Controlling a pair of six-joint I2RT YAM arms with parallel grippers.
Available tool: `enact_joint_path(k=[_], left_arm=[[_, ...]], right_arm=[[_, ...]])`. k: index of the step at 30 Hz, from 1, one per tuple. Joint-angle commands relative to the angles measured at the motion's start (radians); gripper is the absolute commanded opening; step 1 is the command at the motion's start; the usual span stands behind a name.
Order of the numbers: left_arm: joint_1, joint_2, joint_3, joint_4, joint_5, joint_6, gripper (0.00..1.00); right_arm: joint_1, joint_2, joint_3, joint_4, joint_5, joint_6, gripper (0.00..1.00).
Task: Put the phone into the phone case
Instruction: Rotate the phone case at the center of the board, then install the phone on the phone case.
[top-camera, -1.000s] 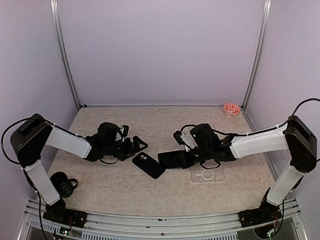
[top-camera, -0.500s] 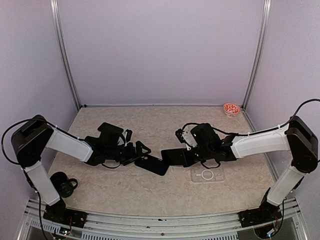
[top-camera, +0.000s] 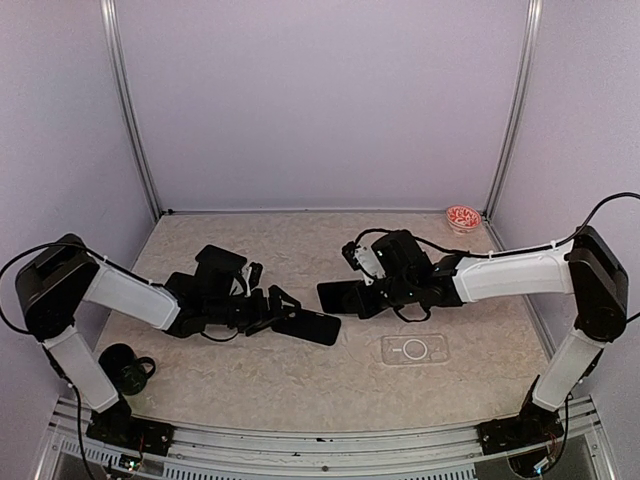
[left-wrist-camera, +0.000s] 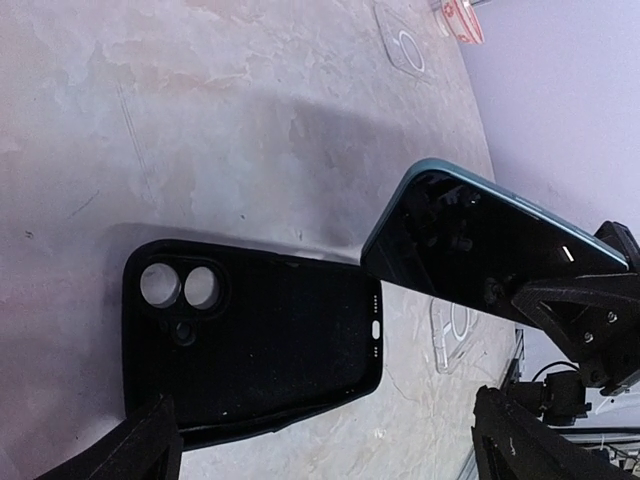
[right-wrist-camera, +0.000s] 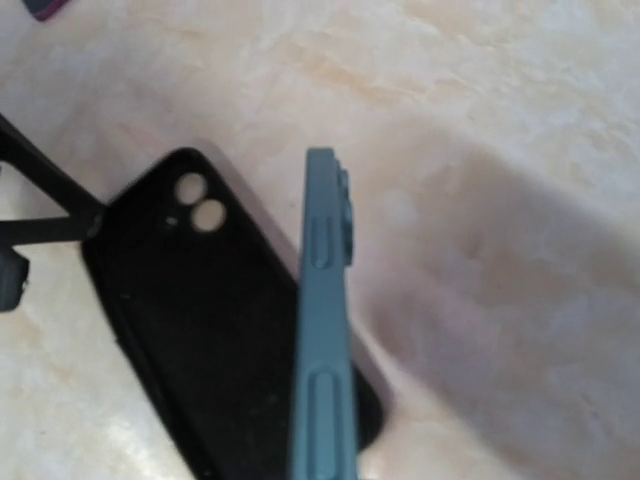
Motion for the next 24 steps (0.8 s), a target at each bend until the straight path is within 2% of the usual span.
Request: enact_joint_path(k=[1, 4, 10, 16, 24], left_arm=[[0.024, -0.094, -0.027, 0.03, -0.037, 0.011, 0.99], [0.056, -0.141, -0.034, 0.027, -0.072, 0.017, 0.99], [0.094, -0.126, -0.021, 0.043, -0.053, 0.02, 0.99], [0.108, -0.087, -0.057, 0.12, -0.019, -0.003, 0.99], [0.11, -0.044, -0.065, 0.176, 0.014, -0.004, 0.99]], right_arm=[[-0.006, -0.014, 0.058, 0.041, -0.112, 0.043, 0.0], [-0.006, -0.003, 0.075, 0.054, -0.184, 0.131, 0.0], [-0.006, 0.032, 0.042, 0.209, -0.284, 0.352, 0.0], [-0.006, 0.046, -0.023, 0.375, -0.303, 0.567, 0.0], [0.015, 0.105, -0.045, 0.463, -0.289, 0.756, 0.0]])
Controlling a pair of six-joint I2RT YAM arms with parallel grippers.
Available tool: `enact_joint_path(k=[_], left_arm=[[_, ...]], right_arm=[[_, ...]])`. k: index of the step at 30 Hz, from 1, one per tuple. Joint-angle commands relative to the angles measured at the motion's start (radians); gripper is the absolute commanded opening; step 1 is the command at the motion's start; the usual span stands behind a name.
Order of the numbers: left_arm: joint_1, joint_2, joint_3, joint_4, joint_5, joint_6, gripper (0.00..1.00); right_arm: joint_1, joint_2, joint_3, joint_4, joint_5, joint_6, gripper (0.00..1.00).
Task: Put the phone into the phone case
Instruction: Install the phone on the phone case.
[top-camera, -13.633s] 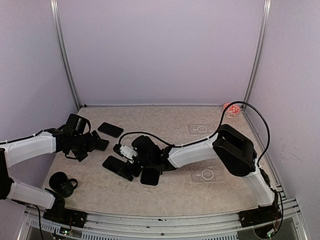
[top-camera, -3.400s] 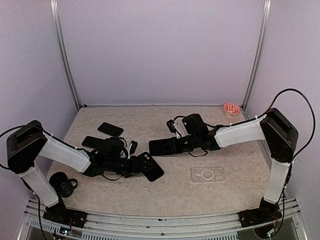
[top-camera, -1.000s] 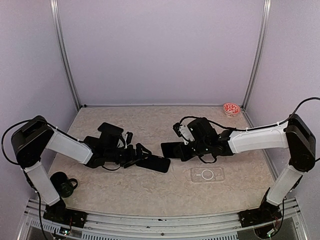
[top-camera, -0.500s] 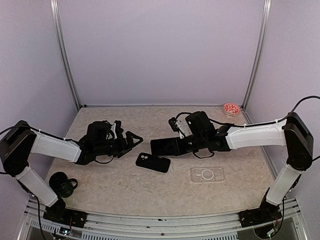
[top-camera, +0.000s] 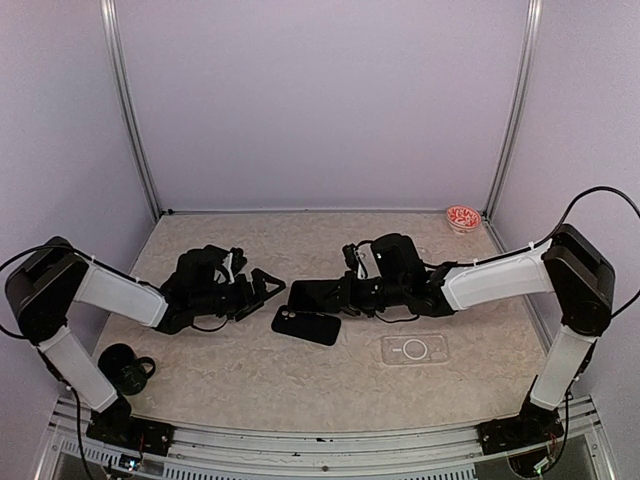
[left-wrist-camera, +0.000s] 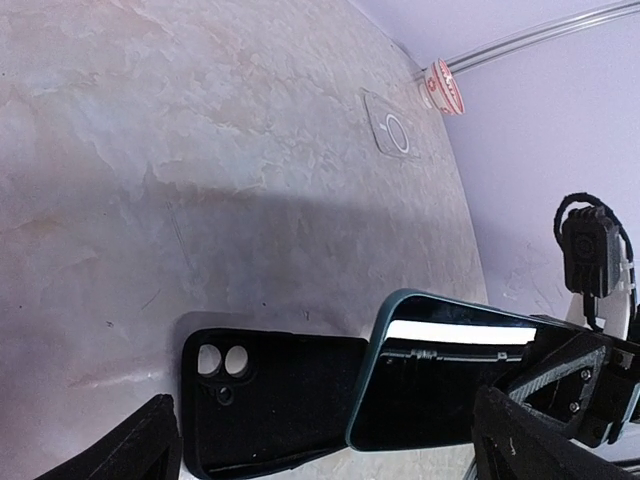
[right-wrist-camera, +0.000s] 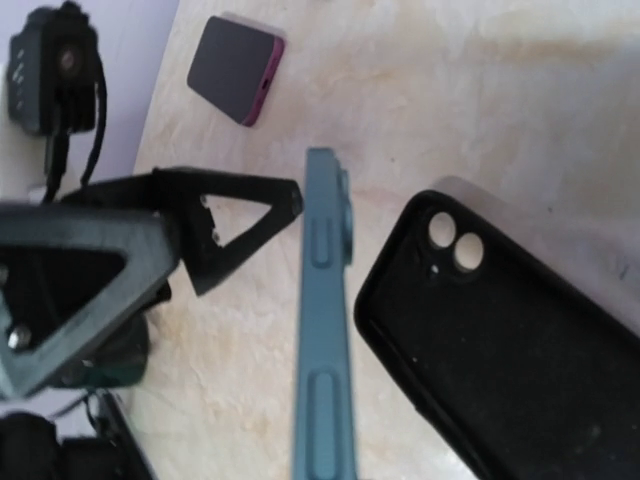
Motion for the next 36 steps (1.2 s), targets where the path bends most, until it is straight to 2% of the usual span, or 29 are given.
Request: enact_joint_path(k=[1, 11, 27, 36], left_arm=[[0.007, 0.037, -0.015, 0.081, 0.037, -0.007, 0.99], [0.007, 0.105, -0.017, 0.153, 0.066, -0.027, 0.99], [-0.021, 0.171, -0.002, 0.192, 0.084, -0.044, 0.99], [-0.041, 0.207, 0.021, 0.203, 0.097, -0.049, 0.99]], right_arm=[[0.014, 0.04, -0.008, 0.132, -0.01, 0.157, 0.0], [0.018, 0.125, -0.013, 0.224, -0.066, 0.284, 0.0], [0.01, 0.222, -0.026, 0.281, -0.095, 0.352, 0.0], [-0.009, 0.287, -0.053, 0.385, -0.157, 0.416, 0.0]])
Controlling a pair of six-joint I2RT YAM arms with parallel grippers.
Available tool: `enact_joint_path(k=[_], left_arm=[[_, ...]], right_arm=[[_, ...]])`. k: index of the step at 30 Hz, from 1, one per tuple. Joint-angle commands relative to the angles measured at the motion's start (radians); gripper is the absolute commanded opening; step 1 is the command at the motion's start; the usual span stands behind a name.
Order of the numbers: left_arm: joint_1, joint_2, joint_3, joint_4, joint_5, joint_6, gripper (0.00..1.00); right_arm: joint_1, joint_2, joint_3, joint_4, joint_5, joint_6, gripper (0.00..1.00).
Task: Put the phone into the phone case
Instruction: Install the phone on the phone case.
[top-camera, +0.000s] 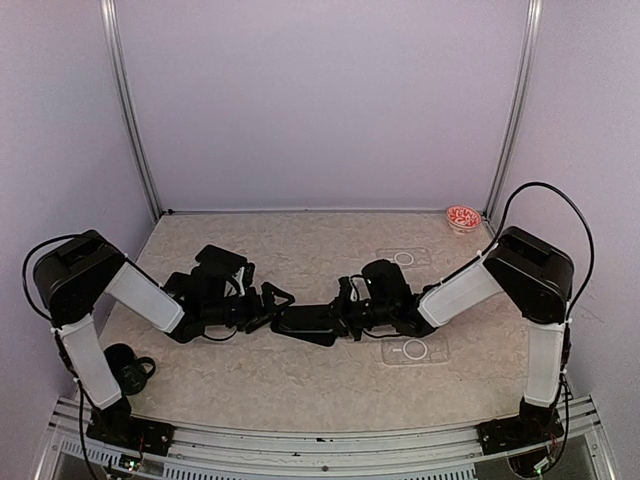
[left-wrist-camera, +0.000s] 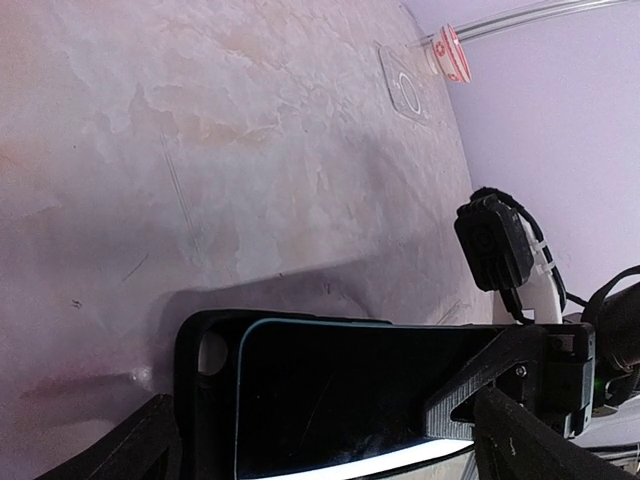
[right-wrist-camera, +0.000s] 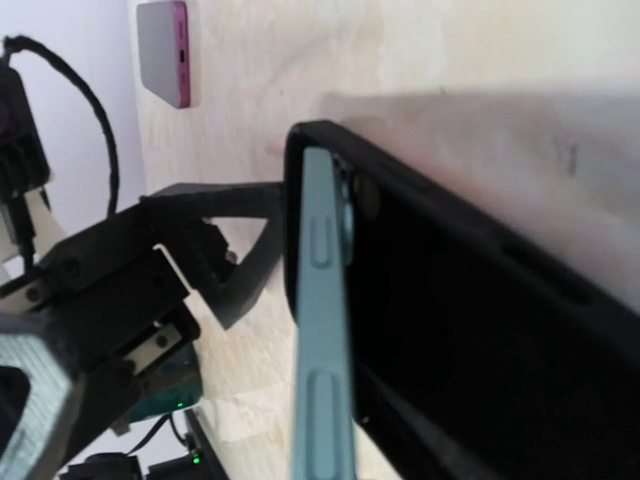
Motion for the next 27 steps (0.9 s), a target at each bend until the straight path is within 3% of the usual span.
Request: enact_joint_path(k=[1, 11, 27], left_arm=[[-0.018, 0.029, 0.027, 0.034, 0.026, -0.004, 0.99], [-0.047, 0.048, 0.032, 0.056, 0.032, -0.016, 0.99], [-0.054, 0.04, -0.003, 0.078, 0.042, -0.032, 0.99]], right_arm=[[-0.009, 0.046, -0.025, 0.105, -0.053, 0.052, 0.0], [-0.017, 0.097, -0.032, 0.162, -0.073, 0.093, 0.0], [-0.02, 0.134, 0.029, 0.154, -0.073, 0.031, 0.0]])
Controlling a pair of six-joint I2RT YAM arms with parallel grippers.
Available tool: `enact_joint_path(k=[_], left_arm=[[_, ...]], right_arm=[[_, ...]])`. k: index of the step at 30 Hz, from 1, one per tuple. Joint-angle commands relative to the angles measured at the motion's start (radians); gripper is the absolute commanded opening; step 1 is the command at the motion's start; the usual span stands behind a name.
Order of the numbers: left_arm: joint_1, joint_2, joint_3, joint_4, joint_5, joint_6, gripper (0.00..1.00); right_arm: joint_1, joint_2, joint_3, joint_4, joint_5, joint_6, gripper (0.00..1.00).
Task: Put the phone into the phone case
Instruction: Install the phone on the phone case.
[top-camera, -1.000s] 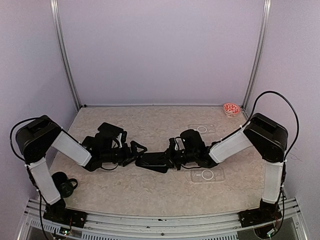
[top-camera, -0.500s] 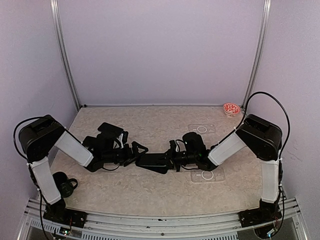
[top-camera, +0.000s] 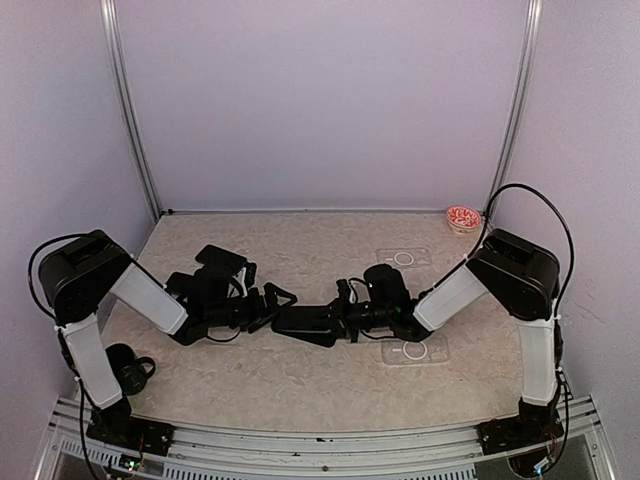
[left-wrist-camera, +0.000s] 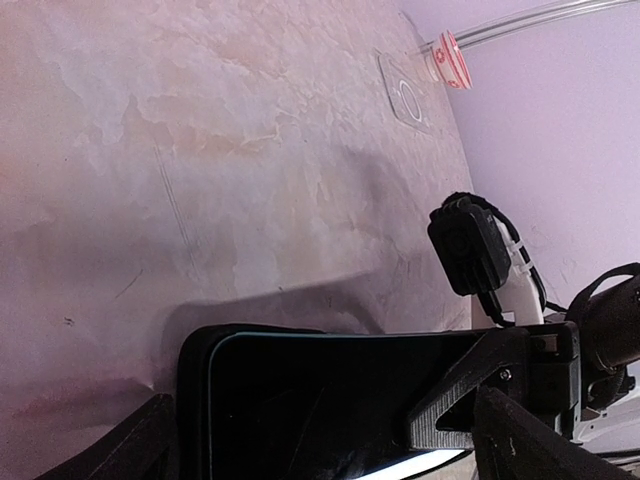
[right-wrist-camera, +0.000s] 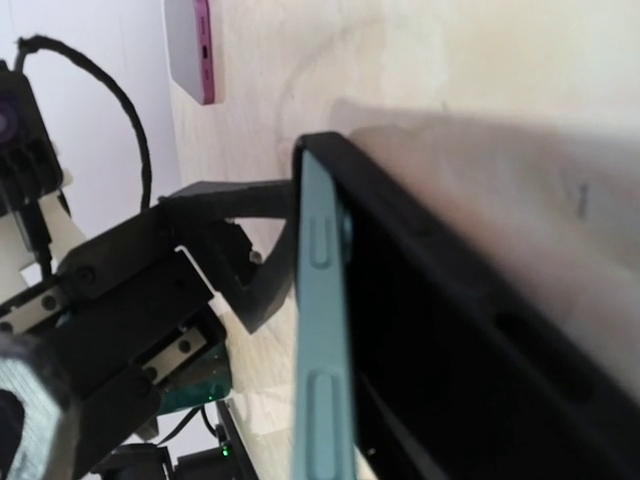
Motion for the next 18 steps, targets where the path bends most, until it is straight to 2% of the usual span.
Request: enact_joint_path(k=[1, 18], left_arm=[[-0.029, 0.005, -0.011, 0.032, 0.086, -0.017, 0.99], [0.007, -0.02, -0.019, 0.036, 0.143, -0.011, 0.99]], right_arm=[[0.002, 0.045, 0.037, -0.021, -0.007, -0.034, 0.0], [-0.008, 0.095, 0.027, 0.155, -0.083, -0.027, 0.0]])
